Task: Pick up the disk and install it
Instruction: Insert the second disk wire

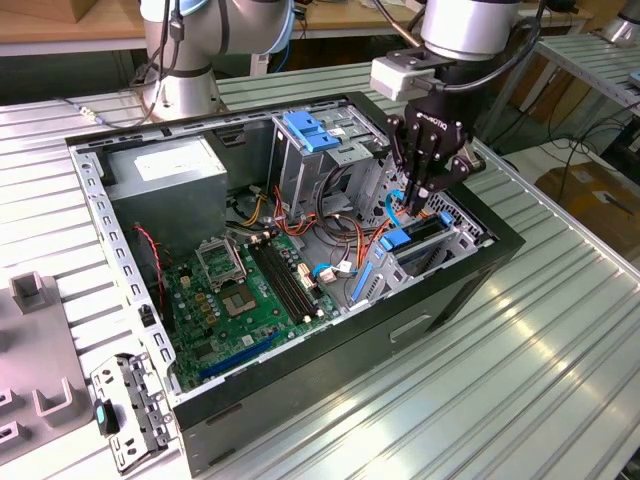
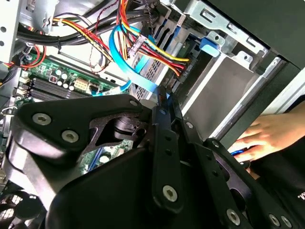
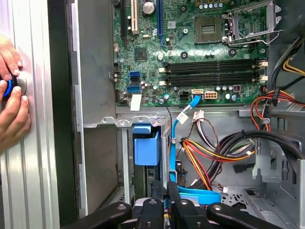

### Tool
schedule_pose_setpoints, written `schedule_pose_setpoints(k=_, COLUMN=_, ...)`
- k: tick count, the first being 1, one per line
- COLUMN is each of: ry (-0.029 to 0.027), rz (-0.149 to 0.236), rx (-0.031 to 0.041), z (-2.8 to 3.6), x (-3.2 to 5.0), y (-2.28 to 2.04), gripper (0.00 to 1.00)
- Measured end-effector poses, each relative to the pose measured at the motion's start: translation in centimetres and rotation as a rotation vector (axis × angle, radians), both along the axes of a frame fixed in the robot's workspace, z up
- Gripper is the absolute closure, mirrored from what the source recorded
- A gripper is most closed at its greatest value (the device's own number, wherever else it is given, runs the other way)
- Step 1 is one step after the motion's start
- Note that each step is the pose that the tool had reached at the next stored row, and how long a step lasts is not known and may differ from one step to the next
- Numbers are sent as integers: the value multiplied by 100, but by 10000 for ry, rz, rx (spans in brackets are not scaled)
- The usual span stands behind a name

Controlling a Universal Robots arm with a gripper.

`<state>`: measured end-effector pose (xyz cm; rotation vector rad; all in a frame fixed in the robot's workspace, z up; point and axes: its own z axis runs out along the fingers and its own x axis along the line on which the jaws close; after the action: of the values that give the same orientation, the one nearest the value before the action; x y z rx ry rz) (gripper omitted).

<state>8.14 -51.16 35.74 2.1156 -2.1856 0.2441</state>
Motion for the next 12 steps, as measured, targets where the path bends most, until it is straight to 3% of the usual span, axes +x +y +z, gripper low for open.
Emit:
schedule_pose_setpoints(k=2, ry=-121, rz=0, rx=51, z=-4, x=-14, y=-27, gripper=84)
schedule_pose_setpoints(k=5, ry=-411, rz=1, rx=92, z=-11, x=-39, y=-62, gripper=84)
schedule_pose_setpoints(k=7, ry=-554, rz=2, rx=101, z=-15, x=-62, y=-67, gripper=84)
schedule_pose_setpoints(k=8, ry=-583, rz=1, rx=102, z=-16, x=-68, y=-68, gripper=84)
schedule_pose_setpoints(k=12, ry=-585, rz=3, rx=103, z=-16, x=-68, y=-67, gripper=84)
